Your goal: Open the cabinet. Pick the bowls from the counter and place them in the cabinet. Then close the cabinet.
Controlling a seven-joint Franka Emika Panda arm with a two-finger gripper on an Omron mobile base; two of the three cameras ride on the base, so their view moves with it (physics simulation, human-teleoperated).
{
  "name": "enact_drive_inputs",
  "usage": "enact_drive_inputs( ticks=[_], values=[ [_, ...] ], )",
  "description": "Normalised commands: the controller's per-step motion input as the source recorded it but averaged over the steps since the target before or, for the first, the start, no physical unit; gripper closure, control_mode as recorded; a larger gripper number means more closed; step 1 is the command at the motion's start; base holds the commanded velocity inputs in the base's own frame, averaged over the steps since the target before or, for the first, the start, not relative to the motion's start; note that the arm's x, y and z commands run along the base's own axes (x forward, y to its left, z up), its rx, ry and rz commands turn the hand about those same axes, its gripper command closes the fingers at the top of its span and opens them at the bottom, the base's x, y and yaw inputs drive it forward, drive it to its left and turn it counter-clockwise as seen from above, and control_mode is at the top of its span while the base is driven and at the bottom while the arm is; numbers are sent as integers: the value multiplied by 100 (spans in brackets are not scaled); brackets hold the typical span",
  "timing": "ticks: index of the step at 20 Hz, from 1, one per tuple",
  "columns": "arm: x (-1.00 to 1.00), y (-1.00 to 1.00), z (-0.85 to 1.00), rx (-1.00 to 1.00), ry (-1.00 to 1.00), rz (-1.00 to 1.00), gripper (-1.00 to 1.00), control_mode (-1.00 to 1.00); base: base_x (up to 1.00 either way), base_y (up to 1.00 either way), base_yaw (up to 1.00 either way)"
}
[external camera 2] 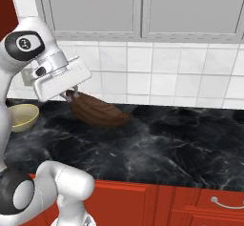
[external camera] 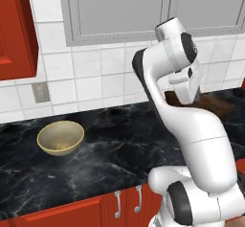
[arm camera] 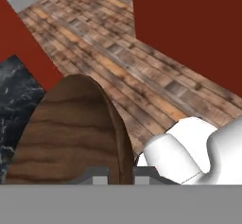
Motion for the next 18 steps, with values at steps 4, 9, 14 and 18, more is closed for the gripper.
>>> enact_drive_inputs(
  ticks=[4, 9, 14, 18],
  values=[
    [-33, 0, 6, -11, -10, -22, 100, -100, 0, 0, 0],
    [-37, 0, 27, -4, -6, -4, 100, -100, 0, 0, 0],
    [-35, 0, 47, -4, -12, 9, 100, -100, 0, 0, 0],
    [-34, 0, 33, -2, -26, 20, 100, -100, 0, 0, 0]
  ],
)
